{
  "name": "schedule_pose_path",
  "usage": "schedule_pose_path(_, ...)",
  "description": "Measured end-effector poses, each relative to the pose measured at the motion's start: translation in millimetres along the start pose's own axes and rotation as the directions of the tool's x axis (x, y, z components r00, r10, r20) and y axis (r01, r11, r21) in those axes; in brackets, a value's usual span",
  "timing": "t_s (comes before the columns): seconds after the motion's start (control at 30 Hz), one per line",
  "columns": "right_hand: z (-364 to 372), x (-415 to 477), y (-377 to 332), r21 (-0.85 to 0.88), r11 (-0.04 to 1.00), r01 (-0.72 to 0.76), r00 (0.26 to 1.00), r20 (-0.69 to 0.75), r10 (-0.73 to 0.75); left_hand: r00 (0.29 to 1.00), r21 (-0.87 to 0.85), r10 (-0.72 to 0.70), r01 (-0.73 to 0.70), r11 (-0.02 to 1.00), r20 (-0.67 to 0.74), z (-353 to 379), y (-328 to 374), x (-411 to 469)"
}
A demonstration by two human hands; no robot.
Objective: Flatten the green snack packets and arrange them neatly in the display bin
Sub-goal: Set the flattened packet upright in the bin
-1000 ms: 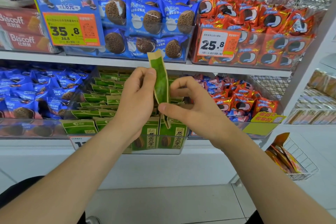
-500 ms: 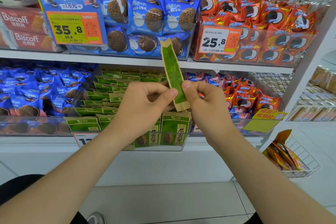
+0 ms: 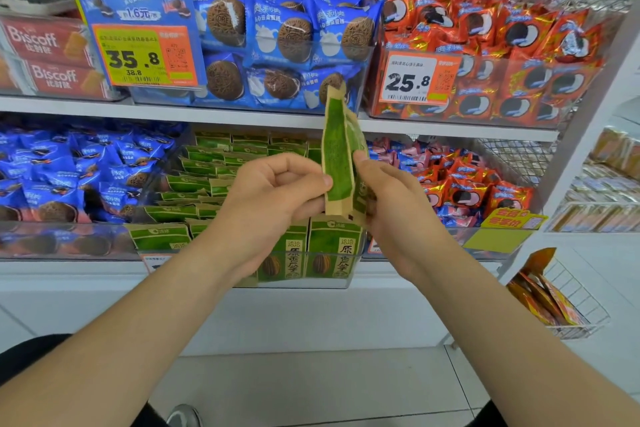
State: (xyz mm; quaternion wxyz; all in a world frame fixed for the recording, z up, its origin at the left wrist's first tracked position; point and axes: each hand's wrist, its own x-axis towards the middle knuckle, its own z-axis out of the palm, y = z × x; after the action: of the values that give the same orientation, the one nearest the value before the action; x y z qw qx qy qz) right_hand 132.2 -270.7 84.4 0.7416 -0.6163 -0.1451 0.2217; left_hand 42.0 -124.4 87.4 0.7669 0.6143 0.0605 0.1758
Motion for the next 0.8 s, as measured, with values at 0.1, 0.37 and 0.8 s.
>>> schedule_pose_path(0.1, -2, 0, 0, -0.059, 0.993, 0.100, 0.990, -0.095, -0.105, 0.997, -0.033, -0.068, 0.069, 0.997, 0.019, 2, 3, 1)
schedule_pose_path(0.37, 2, -3, -4, -0.147, 0.943, 0.297, 0.928, -0.188, -0.322, 0.998, 0.114, -0.059, 0.058, 0.992, 0.006, -2, -3, 4)
schedule_pose_path(0.8, -7, -10, -5, 0.019, 0.998, 0.054, 0.997, 0.056, -0.055, 0.996, 0.334, 0.087, -0.082, 0.939, 0.002, 1, -8, 1)
